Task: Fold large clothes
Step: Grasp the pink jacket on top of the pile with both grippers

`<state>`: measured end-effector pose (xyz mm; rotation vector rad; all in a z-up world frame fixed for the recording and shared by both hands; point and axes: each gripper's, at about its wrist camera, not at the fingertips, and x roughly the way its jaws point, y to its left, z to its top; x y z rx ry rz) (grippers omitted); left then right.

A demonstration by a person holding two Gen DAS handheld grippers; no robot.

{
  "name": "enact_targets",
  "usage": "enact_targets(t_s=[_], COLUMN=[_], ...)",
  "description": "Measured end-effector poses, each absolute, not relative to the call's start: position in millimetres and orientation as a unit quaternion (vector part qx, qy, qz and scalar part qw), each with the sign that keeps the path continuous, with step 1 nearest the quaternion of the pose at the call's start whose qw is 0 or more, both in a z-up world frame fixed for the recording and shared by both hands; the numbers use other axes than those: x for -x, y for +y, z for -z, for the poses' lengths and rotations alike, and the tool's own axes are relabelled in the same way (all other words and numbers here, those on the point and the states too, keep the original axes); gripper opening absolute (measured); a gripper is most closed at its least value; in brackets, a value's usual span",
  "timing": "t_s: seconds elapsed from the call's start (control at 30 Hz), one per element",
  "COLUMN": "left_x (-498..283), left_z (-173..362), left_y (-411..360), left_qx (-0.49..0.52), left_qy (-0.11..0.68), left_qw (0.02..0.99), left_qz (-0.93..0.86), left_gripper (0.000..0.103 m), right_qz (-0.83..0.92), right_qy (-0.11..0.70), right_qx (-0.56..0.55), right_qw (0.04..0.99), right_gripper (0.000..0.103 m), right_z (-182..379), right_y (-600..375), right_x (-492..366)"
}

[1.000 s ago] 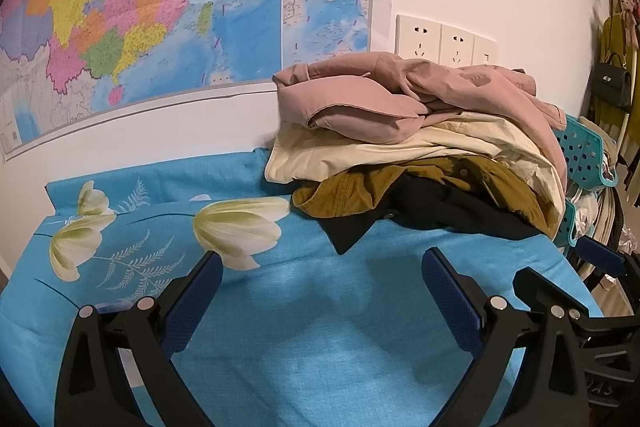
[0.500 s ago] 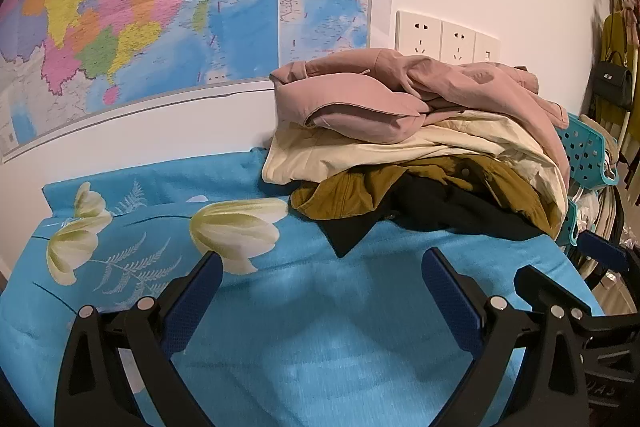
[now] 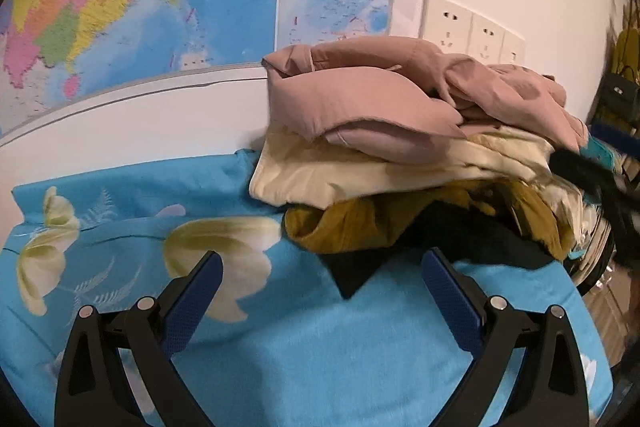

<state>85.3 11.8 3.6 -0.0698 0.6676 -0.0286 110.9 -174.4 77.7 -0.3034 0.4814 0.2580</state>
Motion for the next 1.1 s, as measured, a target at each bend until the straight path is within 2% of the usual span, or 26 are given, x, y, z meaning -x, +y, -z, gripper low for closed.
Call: enact_targets(t_s=[0.2, 0.3, 0.43, 0.47, 0.5, 0.53, 0.6, 0.8, 1.1], left_x=[-112.9, -121.5, -129.8, -132.1, -134.0, -136.4, -139.6, -150.8, -172.8], left_z=[-2.5, -0.1, 5.8, 7.3, 8.3, 9.5, 9.9, 8.5, 10.3], left_y=[19.8, 23.3, 27.3, 28.0, 28.5, 29.0, 30.6, 31.7, 25.3], left_qx=[0.051, 0.057, 0.061, 0.061, 0.061, 0.062, 0.066, 0.085, 0.059], left_qy=[0.325, 0.324, 0.324, 0.325, 0.325, 0.325, 0.319, 0.298, 0.261], left_qw=[0.944, 0.944, 0.943, 0.943, 0.943, 0.943, 0.944, 0.947, 0.959], left_qz=[0.020, 0.025, 0.037, 0.039, 0.042, 0.047, 0.057, 0.089, 0.099], left_gripper=[0.096, 0.096, 0.096, 0.096, 0.096, 0.096, 0.096, 0.096, 0.096], right_qz=[-0.202, -0.215, -0.204, -0.207, -0.213, -0.217, -0.221, -0.243, -0.251], right_qy=[0.260, 0.282, 0.294, 0.298, 0.300, 0.297, 0.275, 0.242, 0.215], right_qx=[0.179, 0.221, 0.283, 0.288, 0.288, 0.286, 0.278, 0.142, 0.041], right_qw=[0.927, 0.909, 0.890, 0.887, 0.884, 0.885, 0.893, 0.928, 0.943], right_gripper=[0.090, 0.081, 0.051, 0.029, 0.015, 0.012, 0.010, 0.009, 0.009], right_z=[-97.2, -90.1, -75.6, -74.7, -76.0, -82.5, -97.4, -165.4, -203.0], right_y=[-141.7, -119.3, -100.7, -98.8, -97.7, -98.0, -103.0, -161.2, -225.4], right_x=[-183.1, -213.3, -239.5, -243.7, -246.4, -247.6, -243.1, -242.0, -238.8])
